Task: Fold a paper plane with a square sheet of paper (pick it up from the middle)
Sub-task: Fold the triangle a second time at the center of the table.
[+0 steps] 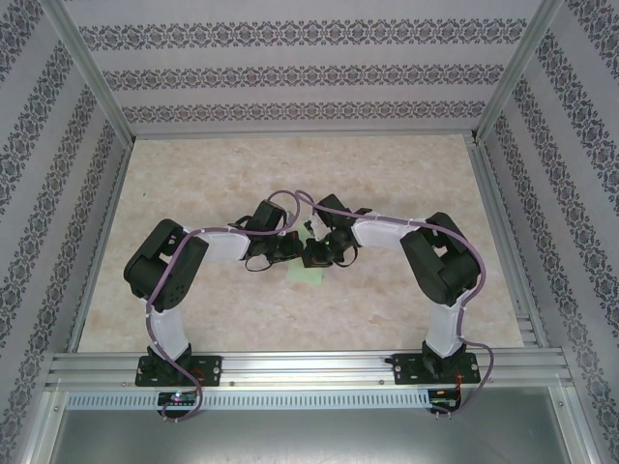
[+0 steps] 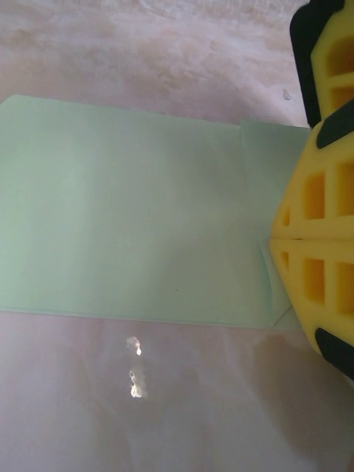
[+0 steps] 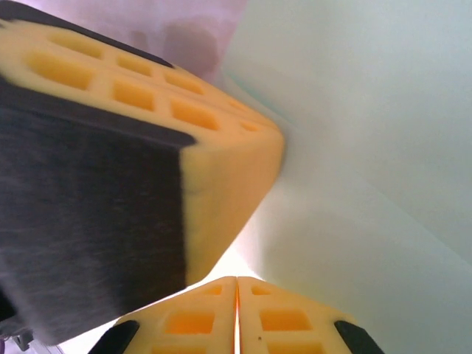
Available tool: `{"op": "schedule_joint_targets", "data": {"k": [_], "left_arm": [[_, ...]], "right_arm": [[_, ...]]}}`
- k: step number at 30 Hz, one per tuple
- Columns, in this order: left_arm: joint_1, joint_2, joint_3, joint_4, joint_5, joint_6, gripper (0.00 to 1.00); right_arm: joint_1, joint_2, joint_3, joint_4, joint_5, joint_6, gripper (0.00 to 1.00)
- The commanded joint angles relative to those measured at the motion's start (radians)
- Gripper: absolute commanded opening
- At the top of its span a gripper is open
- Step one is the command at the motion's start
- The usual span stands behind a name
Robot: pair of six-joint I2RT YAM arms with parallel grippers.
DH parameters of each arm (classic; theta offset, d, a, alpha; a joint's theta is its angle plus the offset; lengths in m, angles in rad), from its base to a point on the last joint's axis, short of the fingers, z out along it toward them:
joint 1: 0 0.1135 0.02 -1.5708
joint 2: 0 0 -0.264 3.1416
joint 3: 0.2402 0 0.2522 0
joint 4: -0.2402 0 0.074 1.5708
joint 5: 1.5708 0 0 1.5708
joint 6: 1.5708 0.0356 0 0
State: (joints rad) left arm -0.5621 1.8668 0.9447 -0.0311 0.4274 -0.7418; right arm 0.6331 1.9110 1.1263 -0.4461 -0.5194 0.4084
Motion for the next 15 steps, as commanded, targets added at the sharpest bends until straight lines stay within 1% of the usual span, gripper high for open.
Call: {"op": "schedule_joint_targets", "data": {"k": [1, 7, 15], "left_arm": [[-0.01, 0.041, 0.011, -0.093, -0.077, -0.002, 0.02], [-0.01, 0.058, 0.014, -0.147, -0.129, -0.027, 0.02], [-0.01, 0.073, 0.009, -0.144, -0.138, -0.048, 0.01]], "right_arm": [[0.003, 0.007, -0.031, -0.015, 0.023, -0.022, 0.09], [0.004, -0.063, -0.156, -0.032, 0.011, -0.039, 0.09], [0.006, -0.165, -0.296, -0.043, 0.001, -0.057, 0.09]]}}
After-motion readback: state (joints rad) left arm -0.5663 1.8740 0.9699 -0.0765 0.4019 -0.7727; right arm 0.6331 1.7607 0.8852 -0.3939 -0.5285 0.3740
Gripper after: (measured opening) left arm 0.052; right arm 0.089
